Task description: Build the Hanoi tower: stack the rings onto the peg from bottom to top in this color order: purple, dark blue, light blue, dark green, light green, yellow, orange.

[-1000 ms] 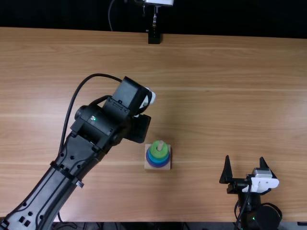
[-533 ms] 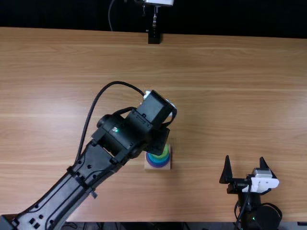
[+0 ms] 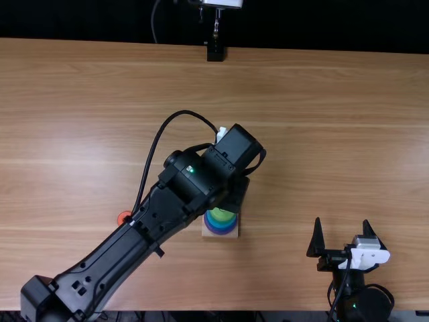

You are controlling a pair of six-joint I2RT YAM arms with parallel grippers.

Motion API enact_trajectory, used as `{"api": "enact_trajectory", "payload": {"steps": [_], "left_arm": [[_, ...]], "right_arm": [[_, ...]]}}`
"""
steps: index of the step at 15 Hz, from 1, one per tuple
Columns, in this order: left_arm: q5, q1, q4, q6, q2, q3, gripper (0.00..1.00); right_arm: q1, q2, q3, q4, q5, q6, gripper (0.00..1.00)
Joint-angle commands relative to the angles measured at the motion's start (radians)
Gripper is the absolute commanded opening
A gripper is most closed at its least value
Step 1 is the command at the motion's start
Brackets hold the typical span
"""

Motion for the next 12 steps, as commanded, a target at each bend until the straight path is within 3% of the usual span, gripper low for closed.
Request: {"api": "enact_trajectory", "payload": {"steps": [1, 12], "left_arm": [[-0.009, -0.018, 0.002, -0.011, 0.029, 0.038, 0.00], [-0.011, -0.023, -0.010, -0.011, 0.029, 0.033, 0.00]], "right_arm": [[-0.006, -0.012, -0.016, -0.001, 0.000, -0.001, 1.00], [-0.006, -0.012, -0.016, -0.001, 0.000, -0.001, 1.00]]}}
